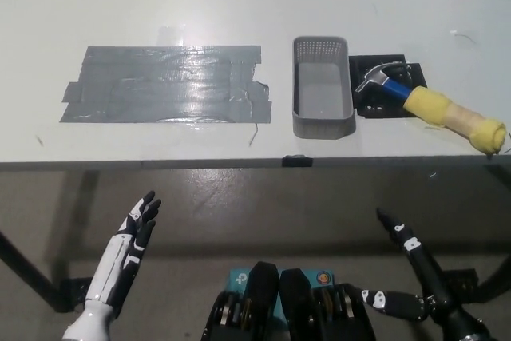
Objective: The robot picks the hammer with right hand and hits the black area on the desk and places it back.
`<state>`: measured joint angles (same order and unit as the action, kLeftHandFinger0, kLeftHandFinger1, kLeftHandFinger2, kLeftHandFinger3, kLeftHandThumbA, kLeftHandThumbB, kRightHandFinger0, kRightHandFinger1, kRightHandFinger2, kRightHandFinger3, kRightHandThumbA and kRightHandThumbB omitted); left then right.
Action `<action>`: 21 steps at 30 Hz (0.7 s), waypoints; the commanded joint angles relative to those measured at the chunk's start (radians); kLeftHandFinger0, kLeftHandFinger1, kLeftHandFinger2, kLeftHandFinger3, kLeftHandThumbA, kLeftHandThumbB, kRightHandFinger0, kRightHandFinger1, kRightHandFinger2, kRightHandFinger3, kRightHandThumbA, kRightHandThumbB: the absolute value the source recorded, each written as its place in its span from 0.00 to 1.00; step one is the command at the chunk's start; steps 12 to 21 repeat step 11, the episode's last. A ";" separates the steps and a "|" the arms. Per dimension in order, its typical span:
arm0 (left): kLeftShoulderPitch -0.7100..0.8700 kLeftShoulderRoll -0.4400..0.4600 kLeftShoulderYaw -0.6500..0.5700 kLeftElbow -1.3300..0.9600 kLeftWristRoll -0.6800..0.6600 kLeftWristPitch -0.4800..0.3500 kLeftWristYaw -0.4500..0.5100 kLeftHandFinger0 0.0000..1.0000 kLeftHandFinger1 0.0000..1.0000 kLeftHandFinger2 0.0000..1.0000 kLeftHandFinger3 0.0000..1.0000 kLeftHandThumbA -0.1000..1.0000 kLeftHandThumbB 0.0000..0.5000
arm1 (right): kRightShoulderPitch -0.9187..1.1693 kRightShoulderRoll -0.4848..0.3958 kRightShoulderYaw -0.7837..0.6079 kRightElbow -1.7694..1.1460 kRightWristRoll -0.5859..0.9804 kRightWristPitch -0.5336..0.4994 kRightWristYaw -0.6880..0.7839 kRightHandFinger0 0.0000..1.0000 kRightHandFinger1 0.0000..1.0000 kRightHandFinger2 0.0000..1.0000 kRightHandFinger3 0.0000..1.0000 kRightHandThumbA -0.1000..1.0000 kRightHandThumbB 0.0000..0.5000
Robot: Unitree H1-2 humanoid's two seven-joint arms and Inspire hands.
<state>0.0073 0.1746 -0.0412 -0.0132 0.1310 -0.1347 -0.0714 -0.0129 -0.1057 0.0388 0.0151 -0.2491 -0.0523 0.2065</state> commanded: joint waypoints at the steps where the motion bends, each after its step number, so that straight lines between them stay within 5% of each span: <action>1: 0.000 0.015 -0.001 -0.039 0.012 -0.026 -0.003 1.00 1.00 1.00 1.00 1.00 0.23 | -0.012 -0.012 0.007 -0.014 0.026 -0.044 -0.022 1.00 1.00 1.00 1.00 0.93 0.42; 21: -0.002 0.018 0.002 -0.039 0.007 -0.026 -0.004 1.00 1.00 1.00 1.00 1.00 0.23 | -0.017 -0.013 0.009 -0.023 0.031 -0.033 -0.021 1.00 1.00 1.00 1.00 0.91 0.41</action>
